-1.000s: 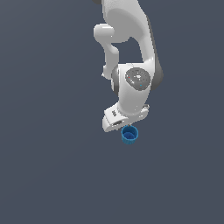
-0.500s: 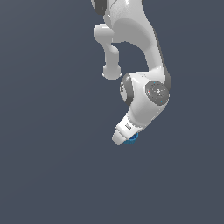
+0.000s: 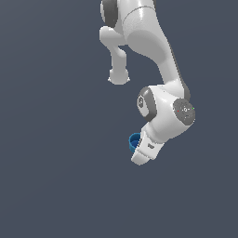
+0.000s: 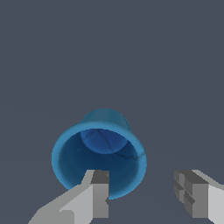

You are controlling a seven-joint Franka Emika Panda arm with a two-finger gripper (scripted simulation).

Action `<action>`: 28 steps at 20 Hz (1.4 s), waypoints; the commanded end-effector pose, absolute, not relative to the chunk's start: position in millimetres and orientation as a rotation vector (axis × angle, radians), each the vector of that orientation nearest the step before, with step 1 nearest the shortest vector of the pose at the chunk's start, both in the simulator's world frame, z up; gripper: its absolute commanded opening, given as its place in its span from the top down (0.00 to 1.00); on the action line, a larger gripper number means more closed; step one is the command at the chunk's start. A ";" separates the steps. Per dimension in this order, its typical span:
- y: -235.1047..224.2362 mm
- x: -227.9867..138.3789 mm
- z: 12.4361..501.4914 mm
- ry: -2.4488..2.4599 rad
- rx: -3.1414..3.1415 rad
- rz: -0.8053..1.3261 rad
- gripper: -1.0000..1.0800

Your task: Pick up the object and move it to a goal position.

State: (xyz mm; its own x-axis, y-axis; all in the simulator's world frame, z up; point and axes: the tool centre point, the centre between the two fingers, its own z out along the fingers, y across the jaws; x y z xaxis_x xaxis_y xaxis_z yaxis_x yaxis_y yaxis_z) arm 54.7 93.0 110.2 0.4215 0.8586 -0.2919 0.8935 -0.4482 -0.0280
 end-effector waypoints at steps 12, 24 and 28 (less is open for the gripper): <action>101.4 63.8 100.1 1.808 2.329 -0.490 0.38; 93.2 59.0 75.6 1.812 2.327 -0.492 0.38; 91.9 58.2 72.2 1.812 2.326 -0.492 1.00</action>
State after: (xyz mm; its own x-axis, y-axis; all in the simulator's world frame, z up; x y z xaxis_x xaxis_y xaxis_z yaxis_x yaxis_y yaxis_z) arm 58.2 92.0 72.7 0.2157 0.9127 -0.3470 0.9626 -0.2585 -0.0816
